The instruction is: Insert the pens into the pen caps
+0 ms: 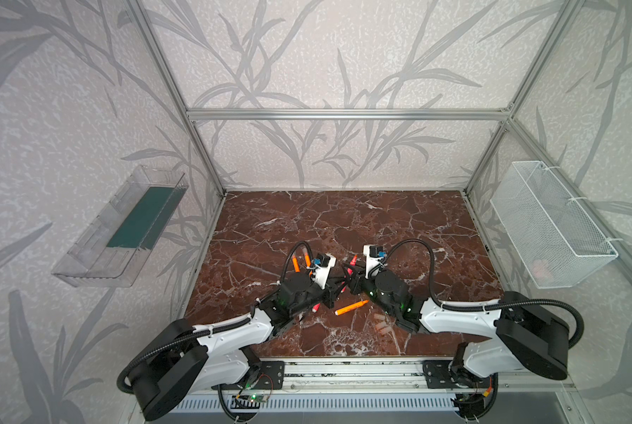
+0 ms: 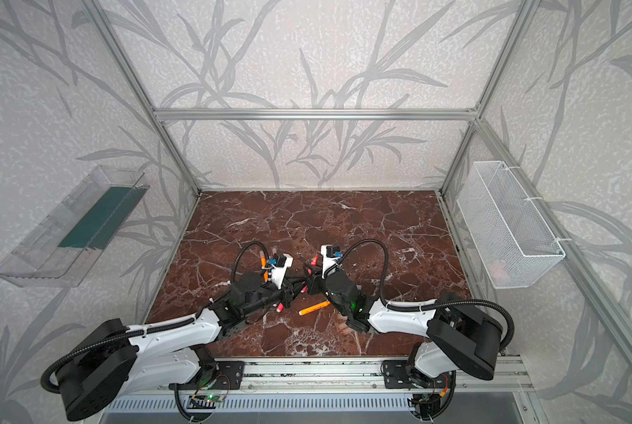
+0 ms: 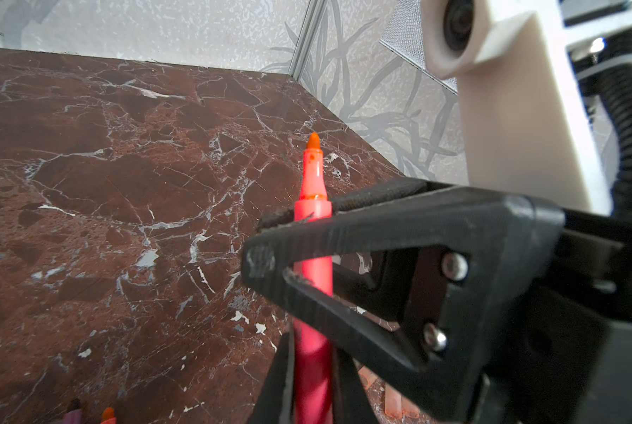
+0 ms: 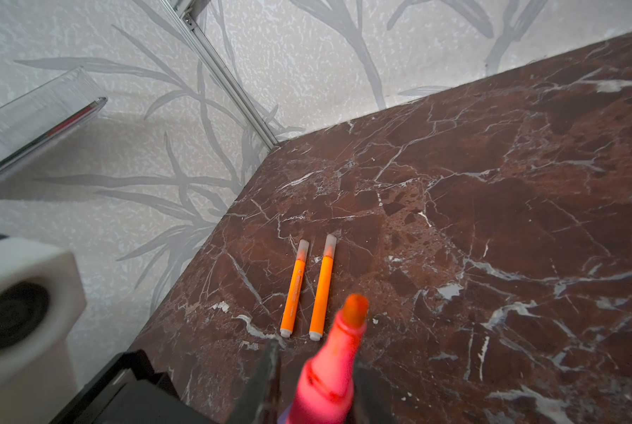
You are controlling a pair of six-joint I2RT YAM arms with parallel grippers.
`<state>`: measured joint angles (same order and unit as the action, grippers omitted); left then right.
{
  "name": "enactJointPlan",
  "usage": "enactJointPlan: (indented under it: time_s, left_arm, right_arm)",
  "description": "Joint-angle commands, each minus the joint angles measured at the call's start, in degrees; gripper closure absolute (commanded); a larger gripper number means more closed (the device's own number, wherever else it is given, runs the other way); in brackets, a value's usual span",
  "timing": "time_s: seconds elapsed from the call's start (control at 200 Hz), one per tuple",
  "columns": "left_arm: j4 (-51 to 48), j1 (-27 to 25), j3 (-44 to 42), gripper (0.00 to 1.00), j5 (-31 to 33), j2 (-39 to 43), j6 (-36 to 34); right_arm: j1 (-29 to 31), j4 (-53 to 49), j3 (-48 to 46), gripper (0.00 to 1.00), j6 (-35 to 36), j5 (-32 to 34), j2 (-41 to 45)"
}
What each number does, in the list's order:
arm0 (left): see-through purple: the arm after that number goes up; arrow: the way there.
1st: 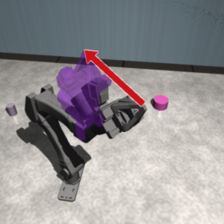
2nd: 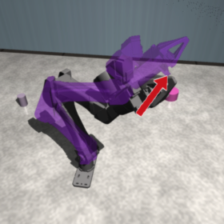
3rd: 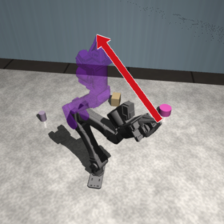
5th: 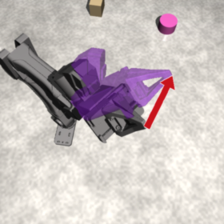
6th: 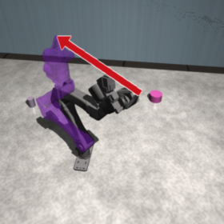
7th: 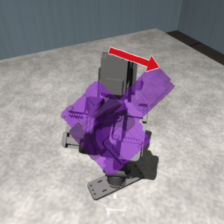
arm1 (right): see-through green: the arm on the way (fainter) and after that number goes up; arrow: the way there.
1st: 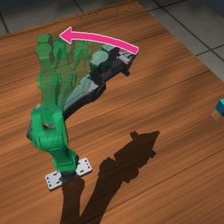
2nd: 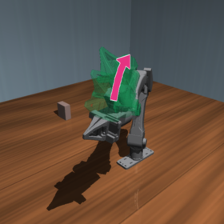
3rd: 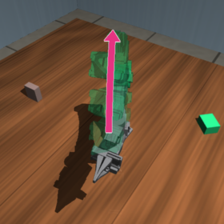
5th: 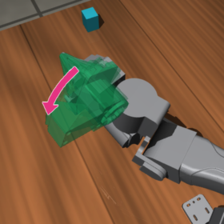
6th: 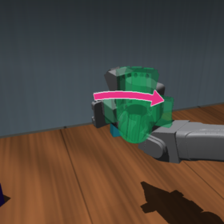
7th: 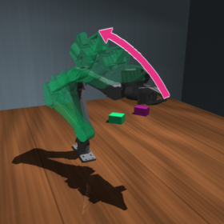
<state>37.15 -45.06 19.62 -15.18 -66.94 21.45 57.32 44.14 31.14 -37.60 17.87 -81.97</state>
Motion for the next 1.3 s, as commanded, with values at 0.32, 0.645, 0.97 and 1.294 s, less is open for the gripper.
enactJointPlan:
  time_s: [0.32,0.645,0.97,1.294]
  left_arm:
    - [0.66,-0.38,0.15,0.98,-1.75,0.32,-1.42]
    - [-0.15,-0.43,1.20,0.74,-1.20,-0.51,-1.77]
    - [0.89,-0.43,1.79,0.67,0.70,-2.26,-1.24]
    - [0.89,-0.38,2.10,0.86,3.22,-0.49,-1.24]
  right_arm:
    - [-0.10,-1.07,-0.13,1.00,-1.67,-2.25,3.49]
    - [0.68,2.10,-0.84,1.00,-3.87,-5.46,1.58]
    - [2.71,4.41,-0.91,1.00,-4.67,-5.70,-0.70]
    - [4.10,5.95,-0.97,1.00,-5.46,-6.22,-2.35]
